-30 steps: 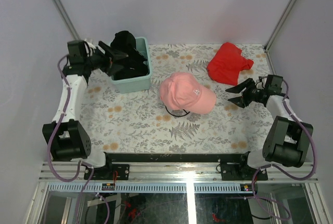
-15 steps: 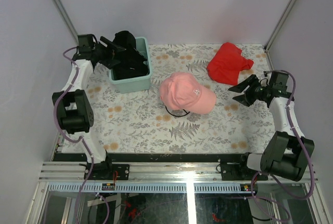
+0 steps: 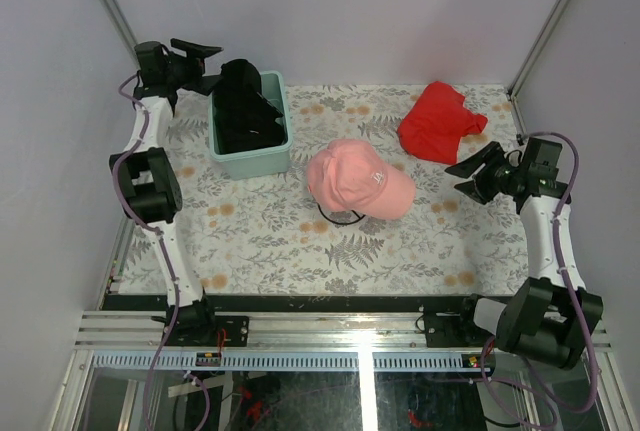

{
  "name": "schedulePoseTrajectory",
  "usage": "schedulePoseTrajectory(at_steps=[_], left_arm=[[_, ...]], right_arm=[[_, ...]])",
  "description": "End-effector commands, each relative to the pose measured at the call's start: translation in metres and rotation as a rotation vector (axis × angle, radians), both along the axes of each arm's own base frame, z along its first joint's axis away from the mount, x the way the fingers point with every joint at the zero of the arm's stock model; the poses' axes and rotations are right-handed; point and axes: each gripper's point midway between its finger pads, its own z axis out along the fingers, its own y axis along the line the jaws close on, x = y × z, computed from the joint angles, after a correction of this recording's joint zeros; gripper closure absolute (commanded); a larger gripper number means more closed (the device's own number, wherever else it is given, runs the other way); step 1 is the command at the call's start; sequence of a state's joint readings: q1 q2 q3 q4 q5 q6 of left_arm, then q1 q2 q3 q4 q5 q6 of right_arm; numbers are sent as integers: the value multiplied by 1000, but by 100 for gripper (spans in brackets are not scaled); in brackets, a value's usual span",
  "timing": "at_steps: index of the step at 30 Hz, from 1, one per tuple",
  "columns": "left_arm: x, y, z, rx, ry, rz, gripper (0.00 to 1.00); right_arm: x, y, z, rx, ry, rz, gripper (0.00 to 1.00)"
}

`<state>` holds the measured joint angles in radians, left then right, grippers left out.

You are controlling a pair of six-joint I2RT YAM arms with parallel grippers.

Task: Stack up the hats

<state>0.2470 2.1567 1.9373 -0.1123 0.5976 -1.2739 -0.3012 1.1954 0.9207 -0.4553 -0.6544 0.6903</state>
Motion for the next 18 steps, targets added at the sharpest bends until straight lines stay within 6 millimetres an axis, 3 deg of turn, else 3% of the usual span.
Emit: schedulePoseTrajectory(at_steps=[1, 5, 9, 13, 18], left_arm=[[25, 0, 11, -63, -46, -21, 23], [45, 2, 15, -88, -72, -37, 23], [52, 0, 0, -102, -56, -60, 23], [49, -7, -16, -114, -35, -111, 23], [31, -23, -34, -100, 2, -189, 23]], right_arm=[[6, -7, 29, -42, -61, -52, 39], [4, -12, 36, -74, -67, -82, 40], [1, -16, 40, -98, -74, -112, 40], [0, -18, 42, -103, -75, -124, 40], [-1, -17, 45, -97, -84, -131, 40]])
